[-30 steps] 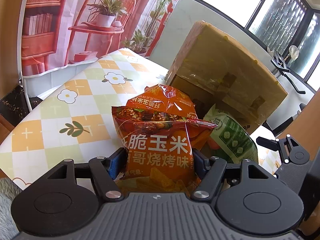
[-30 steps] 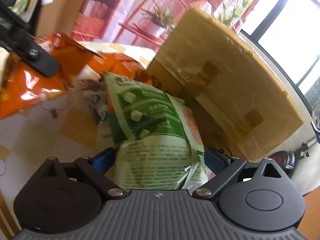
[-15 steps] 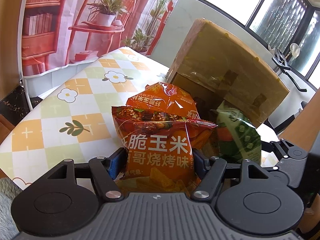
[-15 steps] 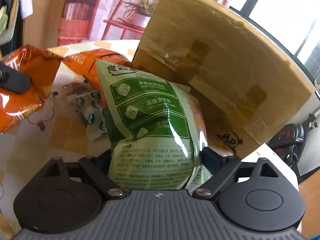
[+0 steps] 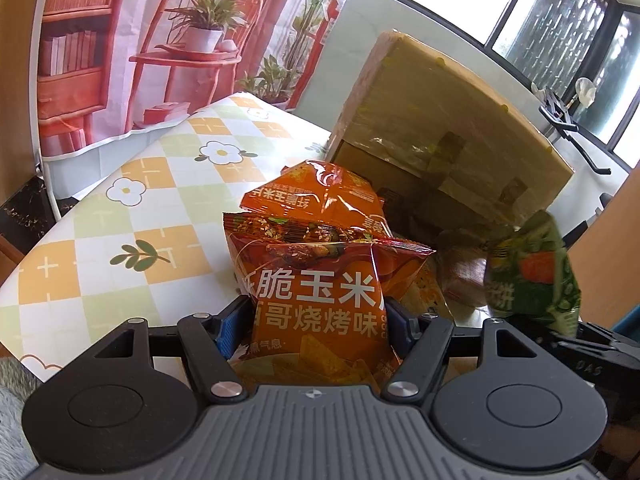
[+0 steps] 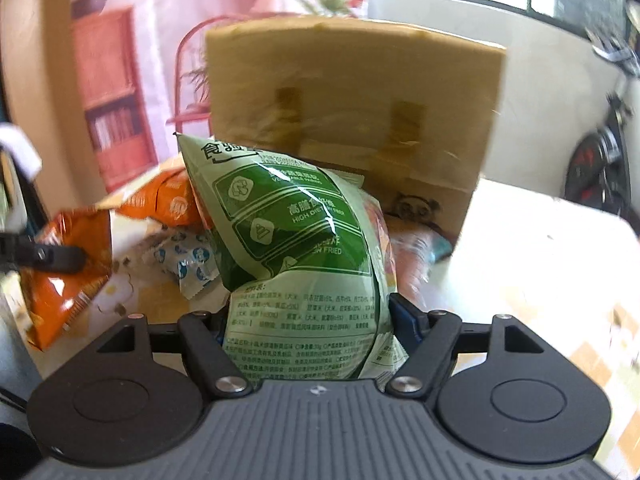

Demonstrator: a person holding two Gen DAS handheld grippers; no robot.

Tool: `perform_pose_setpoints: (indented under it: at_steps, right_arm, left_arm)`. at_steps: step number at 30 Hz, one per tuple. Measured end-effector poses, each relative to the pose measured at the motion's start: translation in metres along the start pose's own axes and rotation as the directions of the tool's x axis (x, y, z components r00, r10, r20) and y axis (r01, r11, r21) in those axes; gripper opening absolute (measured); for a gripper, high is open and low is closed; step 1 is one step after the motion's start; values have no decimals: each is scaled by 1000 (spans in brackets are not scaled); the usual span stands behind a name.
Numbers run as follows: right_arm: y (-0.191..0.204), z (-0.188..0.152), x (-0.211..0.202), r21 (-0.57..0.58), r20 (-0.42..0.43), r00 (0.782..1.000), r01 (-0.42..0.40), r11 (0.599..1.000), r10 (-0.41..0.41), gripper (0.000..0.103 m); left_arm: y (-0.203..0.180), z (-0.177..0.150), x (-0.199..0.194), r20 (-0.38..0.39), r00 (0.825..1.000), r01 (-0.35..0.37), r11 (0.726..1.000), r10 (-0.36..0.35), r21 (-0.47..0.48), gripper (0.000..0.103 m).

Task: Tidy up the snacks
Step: 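Lift both bags and carry them over the box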

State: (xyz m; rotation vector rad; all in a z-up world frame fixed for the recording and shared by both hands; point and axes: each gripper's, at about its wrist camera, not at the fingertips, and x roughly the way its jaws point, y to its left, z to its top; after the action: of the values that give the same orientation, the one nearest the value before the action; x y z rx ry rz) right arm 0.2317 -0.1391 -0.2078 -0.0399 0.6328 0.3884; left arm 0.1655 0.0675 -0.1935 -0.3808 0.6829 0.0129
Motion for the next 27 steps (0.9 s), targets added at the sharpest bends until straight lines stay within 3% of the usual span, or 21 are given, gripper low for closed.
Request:
perform_pose_setpoints:
  at_steps: [6, 19, 27]
  right_arm:
    - [-16, -3, -18, 86, 24, 1000, -10, 996, 8, 74]
    - [-29, -13, -24, 139, 60, 998, -20, 990, 12, 74]
    - [-42, -11, -34, 192, 102, 995, -26, 981, 7, 74]
  left_arm:
    - [0, 2, -1, 5, 1000, 5, 1000, -5, 26, 72]
    - [-2, 5, -6, 14, 1000, 0, 997, -1, 72, 72]
    - [-13, 28, -16, 57, 998, 33, 991, -41, 129, 72]
